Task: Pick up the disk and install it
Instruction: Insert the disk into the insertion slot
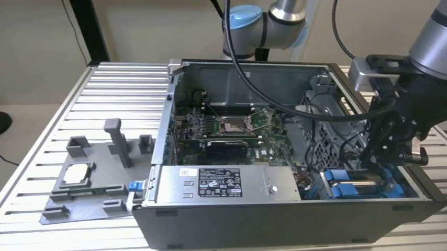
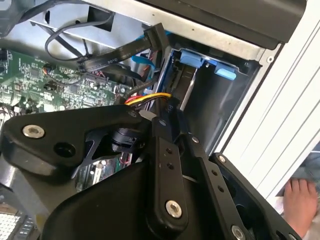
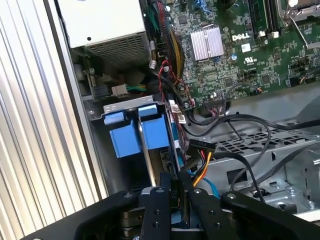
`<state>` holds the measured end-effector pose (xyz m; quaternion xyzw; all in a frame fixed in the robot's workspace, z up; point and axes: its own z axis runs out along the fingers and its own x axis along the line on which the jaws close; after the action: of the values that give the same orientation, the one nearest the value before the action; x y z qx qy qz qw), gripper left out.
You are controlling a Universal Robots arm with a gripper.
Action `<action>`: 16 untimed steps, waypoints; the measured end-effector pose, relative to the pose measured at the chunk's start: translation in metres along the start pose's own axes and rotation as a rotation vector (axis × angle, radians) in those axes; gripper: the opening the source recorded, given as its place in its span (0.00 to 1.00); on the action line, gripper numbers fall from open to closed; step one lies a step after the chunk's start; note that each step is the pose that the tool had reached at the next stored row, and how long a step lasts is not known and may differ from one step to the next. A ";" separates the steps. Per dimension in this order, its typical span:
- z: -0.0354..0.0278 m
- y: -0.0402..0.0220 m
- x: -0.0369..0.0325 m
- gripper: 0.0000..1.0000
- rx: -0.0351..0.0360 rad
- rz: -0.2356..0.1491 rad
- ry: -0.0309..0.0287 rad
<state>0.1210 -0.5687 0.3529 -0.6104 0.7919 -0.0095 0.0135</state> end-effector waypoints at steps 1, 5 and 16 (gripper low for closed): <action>0.0009 -0.0004 -0.0019 0.00 0.0009 0.000 0.0040; 0.0034 -0.0023 -0.0066 0.00 0.0056 -0.001 0.0324; 0.0066 -0.0022 -0.0168 0.00 0.0030 -0.007 0.1202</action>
<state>0.1276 -0.5530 0.3466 -0.6114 0.7892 -0.0474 -0.0333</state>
